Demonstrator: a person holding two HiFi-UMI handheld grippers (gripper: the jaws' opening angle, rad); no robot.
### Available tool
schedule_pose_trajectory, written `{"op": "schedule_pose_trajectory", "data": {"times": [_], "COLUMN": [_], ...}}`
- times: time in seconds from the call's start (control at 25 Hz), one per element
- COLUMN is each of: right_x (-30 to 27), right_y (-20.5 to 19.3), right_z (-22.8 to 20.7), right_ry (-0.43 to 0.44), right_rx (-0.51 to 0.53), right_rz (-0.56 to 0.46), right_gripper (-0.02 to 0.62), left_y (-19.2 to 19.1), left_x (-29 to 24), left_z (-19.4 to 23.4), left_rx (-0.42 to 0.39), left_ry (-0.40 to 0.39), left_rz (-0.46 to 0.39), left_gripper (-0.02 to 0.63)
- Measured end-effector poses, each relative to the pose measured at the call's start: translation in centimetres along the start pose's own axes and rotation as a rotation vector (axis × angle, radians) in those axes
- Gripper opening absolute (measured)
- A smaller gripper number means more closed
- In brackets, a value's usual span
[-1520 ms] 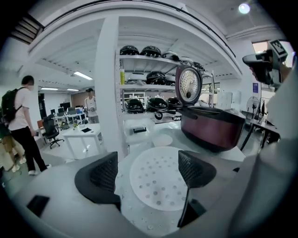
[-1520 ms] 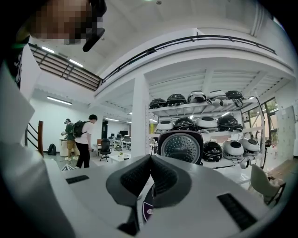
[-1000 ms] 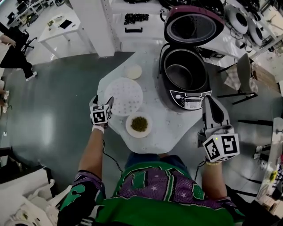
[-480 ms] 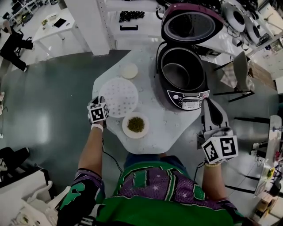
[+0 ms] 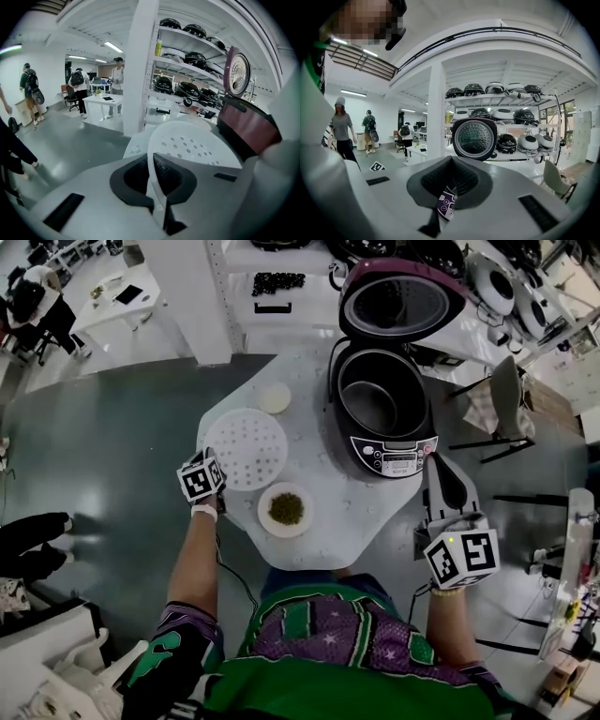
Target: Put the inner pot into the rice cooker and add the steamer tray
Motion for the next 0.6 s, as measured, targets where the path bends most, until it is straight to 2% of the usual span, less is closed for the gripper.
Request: {"op": "schedule_pose_trajectory", "data": {"times": [0.28, 0.6], "right_x": [1.3, 3.9], "right_y": [1.1, 2.0], "right_z": [-0.2, -1.4], "right_ry": [0.004, 0.001], "right_rx": [-0.024, -0.057], "right_rz": [-0.022, -0.065], "right_gripper": [0.006, 0.006], "left_y": [0.9, 3.0], "left_x": [4.4, 10.3], "left_z": [-0.1, -2.9], "left_rx": [0.024, 0.004], "left_ry": [0.001, -0.028], "left_rz": [-0.035, -0.07], "left_gripper": [0.028, 0.028]}}
Point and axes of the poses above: the fingertips, and each gripper's own axes: x backward along the fingers, z to its left, y out of its top, the point moved 10 cm from there along x, backward along the fingers, and after that the axes turned 1 degree about z, right-handed, at the moved point
